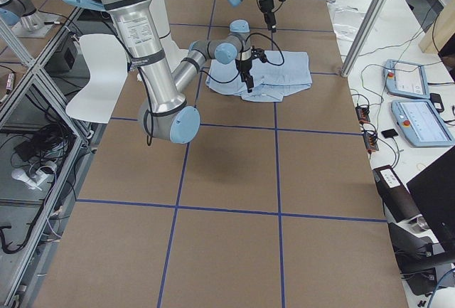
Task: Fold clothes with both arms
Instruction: 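Raise the right gripper above the shirt's collar area, then move the right gripper to the shirt's far corner beside the collar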
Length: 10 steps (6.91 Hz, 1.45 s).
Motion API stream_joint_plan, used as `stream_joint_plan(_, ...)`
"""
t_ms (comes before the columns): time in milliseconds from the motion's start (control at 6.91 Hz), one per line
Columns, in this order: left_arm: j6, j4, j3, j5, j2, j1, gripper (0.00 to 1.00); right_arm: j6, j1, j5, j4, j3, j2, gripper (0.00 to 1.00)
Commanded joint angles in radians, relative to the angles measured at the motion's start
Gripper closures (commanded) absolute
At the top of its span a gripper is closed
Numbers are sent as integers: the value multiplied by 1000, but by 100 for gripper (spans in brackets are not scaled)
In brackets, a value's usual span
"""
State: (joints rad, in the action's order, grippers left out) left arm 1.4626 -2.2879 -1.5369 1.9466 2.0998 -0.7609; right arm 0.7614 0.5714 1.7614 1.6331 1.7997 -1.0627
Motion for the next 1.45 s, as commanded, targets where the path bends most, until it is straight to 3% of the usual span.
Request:
stream_joint_plan(0,1,-2,9,0,-1,2,0,2,-10,-46,-9,-161,143,0)
stream_joint_plan(434,-1,-2,11,0,-3,2,0,-10,-30,-76,-136,-291,188,0)
stream_joint_plan(1303,2,-7,17,0,2,2,0,-19,-25,-68,-133,-329,175,0)
